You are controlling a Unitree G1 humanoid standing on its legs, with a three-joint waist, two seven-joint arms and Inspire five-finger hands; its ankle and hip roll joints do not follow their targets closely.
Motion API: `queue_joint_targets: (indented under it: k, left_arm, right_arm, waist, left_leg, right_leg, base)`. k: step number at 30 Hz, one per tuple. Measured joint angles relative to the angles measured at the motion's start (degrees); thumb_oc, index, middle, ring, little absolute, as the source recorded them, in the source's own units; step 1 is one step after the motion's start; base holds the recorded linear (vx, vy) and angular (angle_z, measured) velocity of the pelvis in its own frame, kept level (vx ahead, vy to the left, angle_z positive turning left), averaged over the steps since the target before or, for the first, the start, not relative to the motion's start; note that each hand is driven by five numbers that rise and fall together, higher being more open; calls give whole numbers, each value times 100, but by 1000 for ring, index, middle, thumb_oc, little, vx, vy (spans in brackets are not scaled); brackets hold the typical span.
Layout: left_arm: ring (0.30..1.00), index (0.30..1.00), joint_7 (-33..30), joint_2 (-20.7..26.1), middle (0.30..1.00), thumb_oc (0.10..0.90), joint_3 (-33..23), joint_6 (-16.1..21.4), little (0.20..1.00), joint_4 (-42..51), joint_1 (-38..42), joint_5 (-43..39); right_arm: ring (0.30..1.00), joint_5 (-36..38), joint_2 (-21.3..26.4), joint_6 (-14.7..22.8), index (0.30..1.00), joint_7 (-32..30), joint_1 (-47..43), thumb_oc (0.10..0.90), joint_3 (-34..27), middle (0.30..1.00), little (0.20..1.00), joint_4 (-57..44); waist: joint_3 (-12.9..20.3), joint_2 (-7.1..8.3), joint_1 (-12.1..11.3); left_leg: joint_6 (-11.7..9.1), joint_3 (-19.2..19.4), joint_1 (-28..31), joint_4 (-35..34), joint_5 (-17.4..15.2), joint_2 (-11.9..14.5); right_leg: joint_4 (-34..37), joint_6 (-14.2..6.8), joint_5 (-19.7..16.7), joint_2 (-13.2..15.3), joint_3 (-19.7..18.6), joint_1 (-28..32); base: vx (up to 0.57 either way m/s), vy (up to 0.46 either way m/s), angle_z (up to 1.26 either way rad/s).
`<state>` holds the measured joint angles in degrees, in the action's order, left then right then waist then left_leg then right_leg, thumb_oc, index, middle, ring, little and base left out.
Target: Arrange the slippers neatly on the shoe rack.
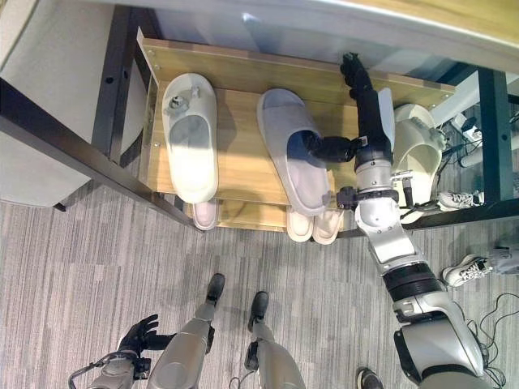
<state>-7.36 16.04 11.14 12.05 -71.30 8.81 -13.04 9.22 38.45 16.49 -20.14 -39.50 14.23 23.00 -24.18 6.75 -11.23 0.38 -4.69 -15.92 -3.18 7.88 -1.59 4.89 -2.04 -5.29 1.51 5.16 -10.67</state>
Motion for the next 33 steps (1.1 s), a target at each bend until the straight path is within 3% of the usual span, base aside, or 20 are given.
queue_joint_targets:
  k: [7,12,19,23,28,33]
  left_arm:
    - [900,900,-84,-48,900,800,26,12,900,31,131,0]
    - [900,900,-91,-77,900,800,19,-57,900,16,130,32]
    - [900,900,-108,-121,900,800,-250,-177,900,-13,-17,206]
    - [900,900,-70,-134,900,800,-451,-236,900,-17,-95,291]
    - [900,900,-41,-167,900,800,-469,-326,900,-82,-461,476]
    - [900,900,112,-267,900,800,-583,-325,900,-180,-608,528]
  right_arm:
    - [300,193,-241,-12,300,145,166,400,27,300,300,-48]
    - [300,481,-624,6,300,386,1027,400,-198,300,300,-724]
    - [300,709,-1064,-4,300,791,2696,400,-438,300,300,-1947]
    - [300,915,-1256,-29,300,1073,3173,400,-643,300,300,-2397]
    - [300,1727,-1627,-26,300,1634,4294,400,-670,300,300,-2721]
    - [300,2445,-1853,-55,300,1985,4876,400,-702,300,300,-2672]
  waist:
    - [-1,-2,5]
    - [-2,1,22]
    - [18,26,451]
    - [90,18,655]
    - [781,5,855]
    - [1105,-170,986]
  left_leg:
    - [-1,11,15,0,0,-1]
    - [0,61,125,-4,-1,-9]
    - [-24,237,559,-58,-51,6]
    - [-32,328,730,-124,-92,22]
    - [36,479,1010,-140,-186,28]
    - [43,580,1288,-143,-294,29]
  right_leg:
    - [-1,-1,-2,1,-3,7]
    - [-1,0,-5,15,-46,98]
    - [-2,-11,-37,22,-223,441]
    - [-2,-22,-50,19,-320,546]
    - [-1,-73,9,35,-455,744]
    - [0,-77,58,38,-524,977]
  base:
    - [0,0,0]
    - [-7,7,-4]
    - [14,4,-13]
    - [27,1,-16]
    - [27,-7,-14]
    - [25,-11,-12]
